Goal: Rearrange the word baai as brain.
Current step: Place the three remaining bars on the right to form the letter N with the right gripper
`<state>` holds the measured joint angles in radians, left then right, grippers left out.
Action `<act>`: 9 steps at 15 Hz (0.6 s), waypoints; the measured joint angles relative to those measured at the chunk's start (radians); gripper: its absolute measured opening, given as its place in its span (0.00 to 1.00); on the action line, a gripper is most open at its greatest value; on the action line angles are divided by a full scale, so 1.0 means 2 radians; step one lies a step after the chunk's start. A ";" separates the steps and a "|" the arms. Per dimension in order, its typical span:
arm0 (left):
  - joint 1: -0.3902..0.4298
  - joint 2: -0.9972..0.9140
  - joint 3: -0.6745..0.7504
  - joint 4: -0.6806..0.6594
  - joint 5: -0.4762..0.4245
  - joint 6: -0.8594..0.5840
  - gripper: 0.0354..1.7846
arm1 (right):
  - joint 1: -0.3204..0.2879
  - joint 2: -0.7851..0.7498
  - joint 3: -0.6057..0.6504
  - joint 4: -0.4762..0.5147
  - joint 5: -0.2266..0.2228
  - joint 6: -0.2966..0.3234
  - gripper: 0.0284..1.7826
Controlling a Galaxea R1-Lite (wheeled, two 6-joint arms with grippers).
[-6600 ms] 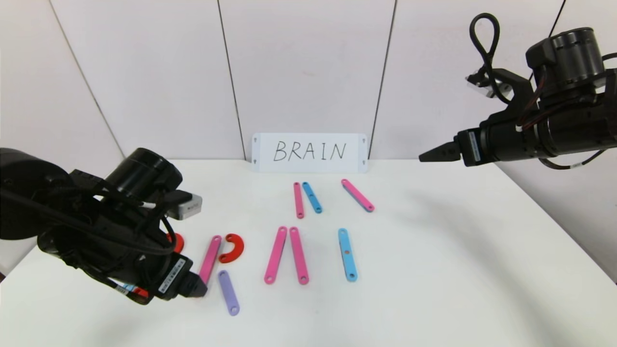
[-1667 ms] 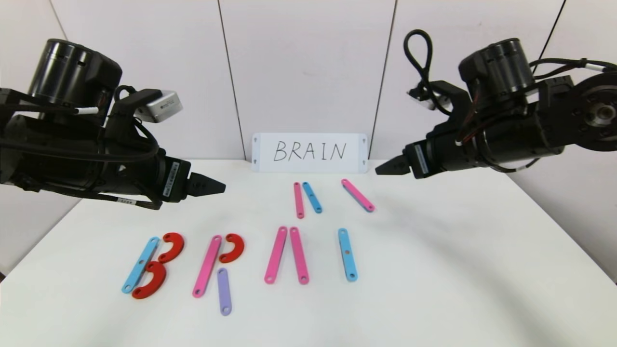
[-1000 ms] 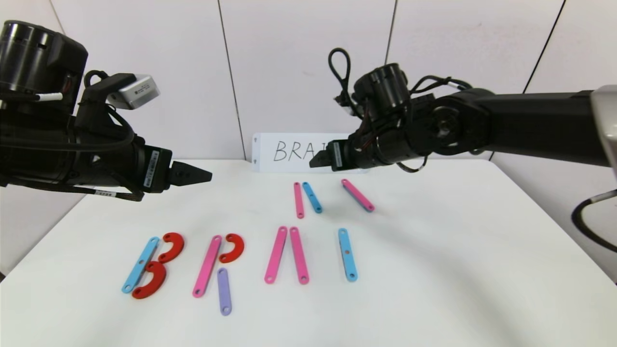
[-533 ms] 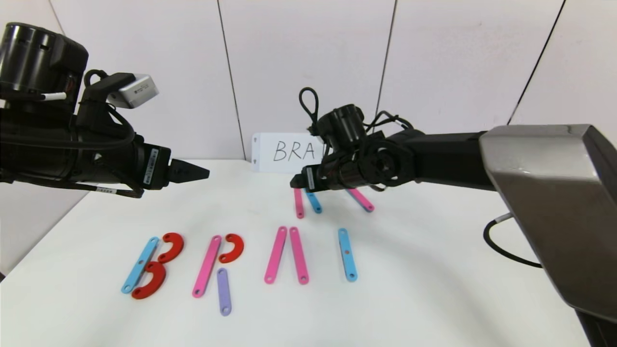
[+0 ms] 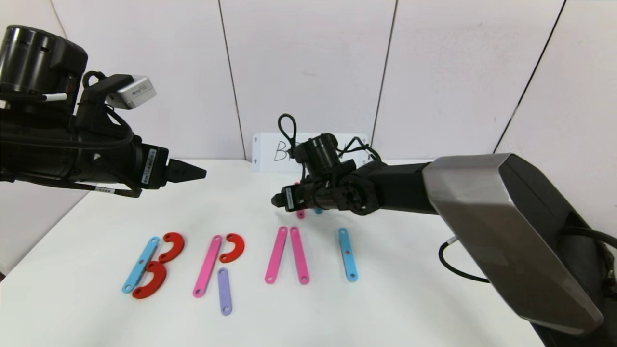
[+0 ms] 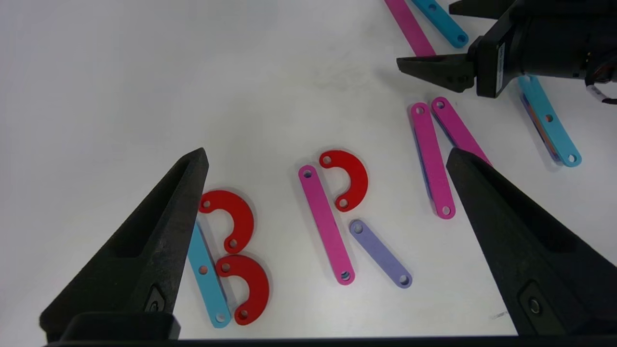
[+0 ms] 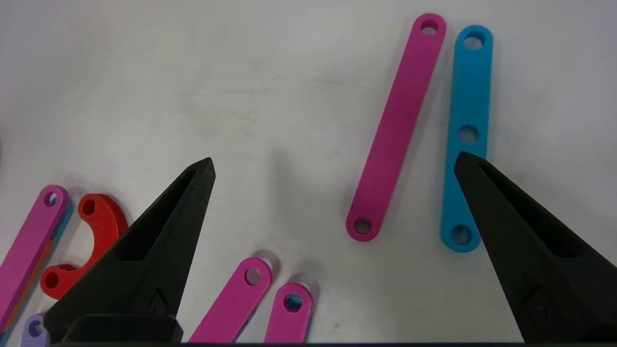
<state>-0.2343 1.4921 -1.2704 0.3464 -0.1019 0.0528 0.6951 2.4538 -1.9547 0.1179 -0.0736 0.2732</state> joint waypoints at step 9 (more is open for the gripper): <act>-0.001 0.003 0.000 0.000 -0.001 0.000 0.97 | 0.013 0.039 -0.003 -0.050 -0.035 -0.005 0.97</act>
<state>-0.2362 1.4977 -1.2704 0.3464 -0.1038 0.0519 0.7215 2.5315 -1.9600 0.0172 -0.1443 0.2634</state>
